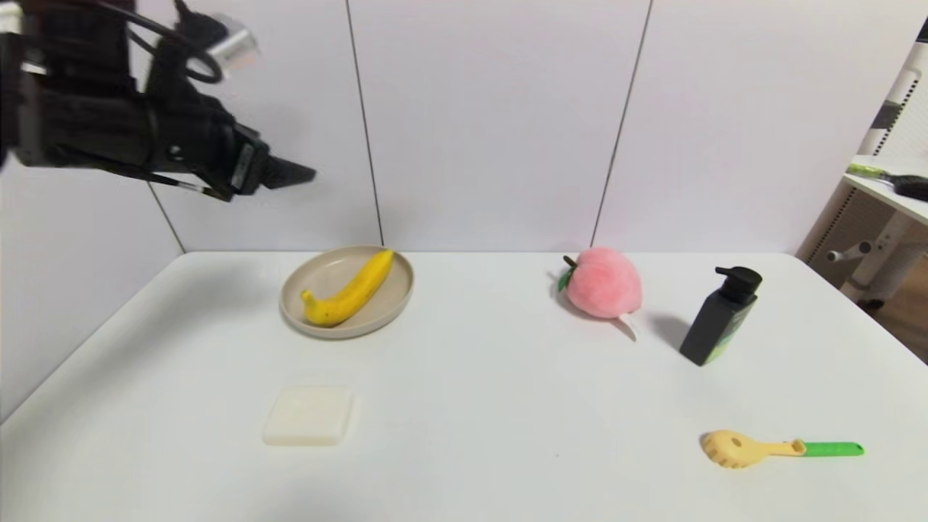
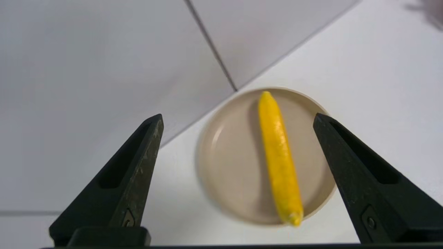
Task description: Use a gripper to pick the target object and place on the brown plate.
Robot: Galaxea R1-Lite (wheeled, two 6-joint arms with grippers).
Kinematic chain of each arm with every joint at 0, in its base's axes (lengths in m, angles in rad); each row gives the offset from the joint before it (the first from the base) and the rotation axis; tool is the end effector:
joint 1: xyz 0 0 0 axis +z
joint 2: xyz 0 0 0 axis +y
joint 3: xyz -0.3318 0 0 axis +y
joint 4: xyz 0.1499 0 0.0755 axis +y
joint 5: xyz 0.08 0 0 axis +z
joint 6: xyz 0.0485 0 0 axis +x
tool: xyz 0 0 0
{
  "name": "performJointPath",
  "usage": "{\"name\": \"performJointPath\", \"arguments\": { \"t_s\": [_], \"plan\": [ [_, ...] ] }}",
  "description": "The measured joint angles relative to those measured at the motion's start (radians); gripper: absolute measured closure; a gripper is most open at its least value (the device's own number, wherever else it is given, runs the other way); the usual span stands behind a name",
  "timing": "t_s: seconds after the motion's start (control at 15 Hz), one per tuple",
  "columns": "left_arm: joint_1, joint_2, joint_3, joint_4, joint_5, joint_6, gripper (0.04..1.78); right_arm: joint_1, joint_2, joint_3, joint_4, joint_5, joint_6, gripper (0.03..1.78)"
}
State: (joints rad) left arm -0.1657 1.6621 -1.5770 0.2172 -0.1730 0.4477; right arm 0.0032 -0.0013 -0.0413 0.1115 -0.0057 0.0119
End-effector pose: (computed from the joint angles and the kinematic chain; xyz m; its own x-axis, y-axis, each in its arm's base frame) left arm 0.3024 -0.0590 0.3549 0.8991 -0.3249 -0.2933 0.4197 0.8301 0.3671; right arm -0.0571 -0.0005 0.0725 0.9976 -0.0025 -0.0688 0.0033 0.9999 0.0115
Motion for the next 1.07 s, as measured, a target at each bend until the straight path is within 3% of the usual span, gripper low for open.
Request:
{"name": "performJointPath", "arguments": {
  "t_s": [0.13,0.33,0.67,1.07],
  "plan": [
    [0.034,-0.15,0.073,0.0,0.07,-0.014,0.22,0.0,0.0,0.0,0.0,0.0,0.0,0.11],
    [0.075,-0.39,0.292,-0.001,0.127,-0.069,0.18,0.0,0.0,0.0,0.0,0.0,0.0,0.11],
    [0.096,-0.78,0.762,-0.003,0.14,-0.115,0.15,0.0,0.0,0.0,0.0,0.0,0.0,0.11],
    [0.099,-1.216,1.161,-0.007,0.14,-0.232,0.14,0.0,0.0,0.0,0.0,0.0,0.0,0.11]
  ]
}}
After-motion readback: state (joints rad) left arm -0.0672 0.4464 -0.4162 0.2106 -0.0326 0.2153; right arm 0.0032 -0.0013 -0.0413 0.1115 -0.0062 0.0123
